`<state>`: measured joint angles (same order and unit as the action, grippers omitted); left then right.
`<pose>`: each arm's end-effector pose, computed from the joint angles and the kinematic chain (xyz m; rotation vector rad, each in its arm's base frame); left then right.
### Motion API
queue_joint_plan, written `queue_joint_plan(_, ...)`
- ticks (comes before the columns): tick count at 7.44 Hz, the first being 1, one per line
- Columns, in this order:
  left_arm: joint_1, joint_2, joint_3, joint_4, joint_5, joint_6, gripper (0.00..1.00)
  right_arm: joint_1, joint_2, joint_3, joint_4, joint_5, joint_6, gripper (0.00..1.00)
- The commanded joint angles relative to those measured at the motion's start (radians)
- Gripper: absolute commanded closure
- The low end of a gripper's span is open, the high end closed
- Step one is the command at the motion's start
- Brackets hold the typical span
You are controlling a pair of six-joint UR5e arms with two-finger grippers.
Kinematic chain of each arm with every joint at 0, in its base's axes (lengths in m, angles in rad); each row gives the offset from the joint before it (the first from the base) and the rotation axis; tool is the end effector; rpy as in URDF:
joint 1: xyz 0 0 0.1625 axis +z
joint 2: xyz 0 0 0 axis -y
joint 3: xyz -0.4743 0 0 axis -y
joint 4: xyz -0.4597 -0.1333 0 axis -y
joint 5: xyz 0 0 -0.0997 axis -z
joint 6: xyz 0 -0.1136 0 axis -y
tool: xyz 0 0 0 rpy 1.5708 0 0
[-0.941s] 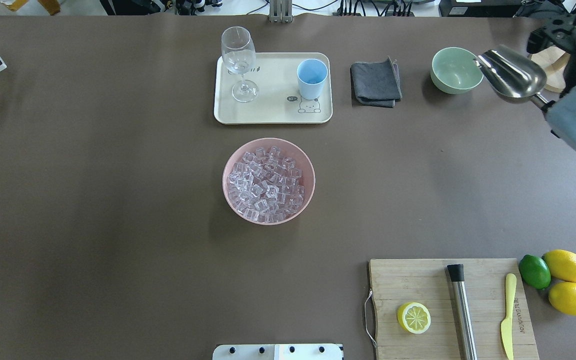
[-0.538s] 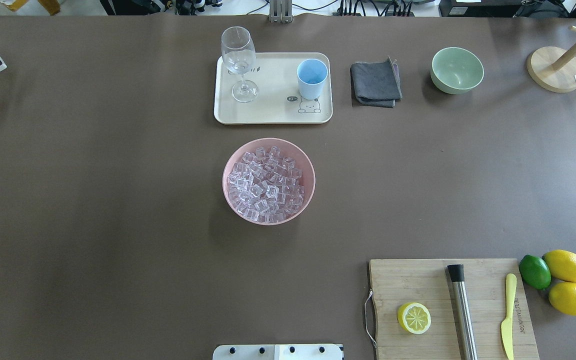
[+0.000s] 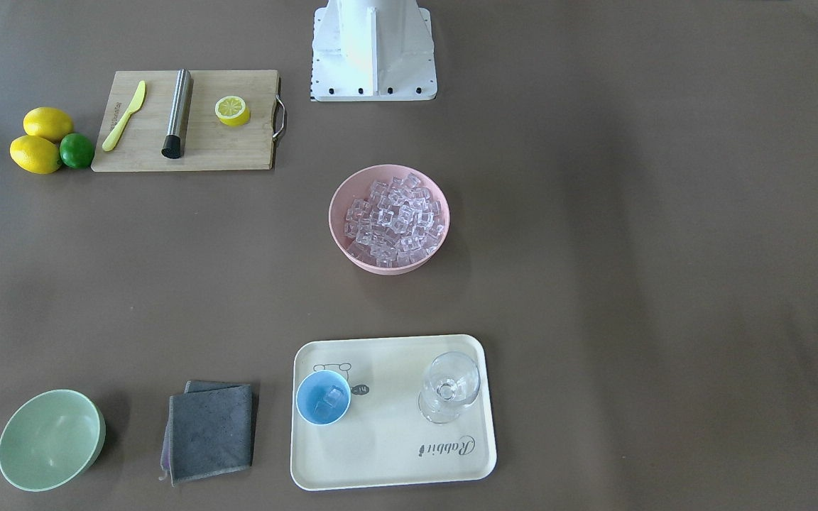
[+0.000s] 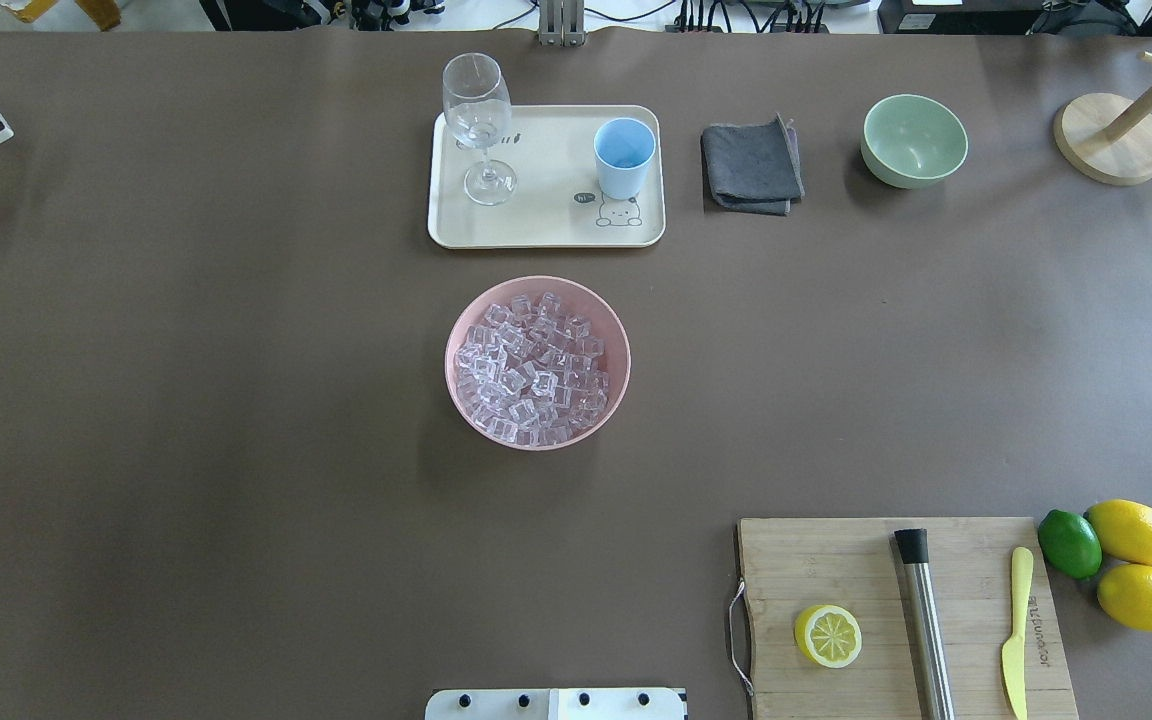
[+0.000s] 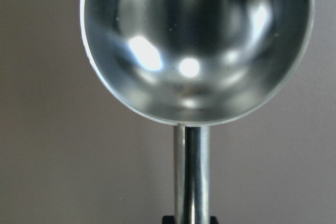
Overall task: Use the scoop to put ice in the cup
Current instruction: 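Carry the empty scoop back and lay it on the table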
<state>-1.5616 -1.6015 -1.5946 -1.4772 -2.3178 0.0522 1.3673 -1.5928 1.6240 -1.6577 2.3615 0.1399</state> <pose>-0.0509 -0.5704 0.6987 -0.0212 0.7476 0.0439 -0.0585 -0.5435 0.7077 -0.1871 -0.7699 -0.0382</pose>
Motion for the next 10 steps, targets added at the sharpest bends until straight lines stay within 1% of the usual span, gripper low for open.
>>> queue_joint_plan(1, 0.0, 0.0, -0.002, 0.002, -0.003, -0.002, 0.02, -0.026, -0.001, -0.069, 0.085, 0.015, 0.04, 1.0)
queue_joint_plan(4, 0.0, 0.0, -0.004, 0.0, -0.003, -0.002, 0.02, -0.098, -0.001, -0.062, 0.087, 0.018, 0.013, 1.0)
queue_joint_plan(7, 0.0, 0.0, -0.004, 0.0, -0.003, -0.002, 0.01, -0.134, -0.001, -0.073, 0.085, 0.019, 0.017, 1.0)
queue_joint_plan(10, 0.0, -0.002, -0.005, 0.002, -0.003, -0.002, 0.02, -0.139, -0.001, -0.104, 0.087, 0.018, -0.005, 1.0)
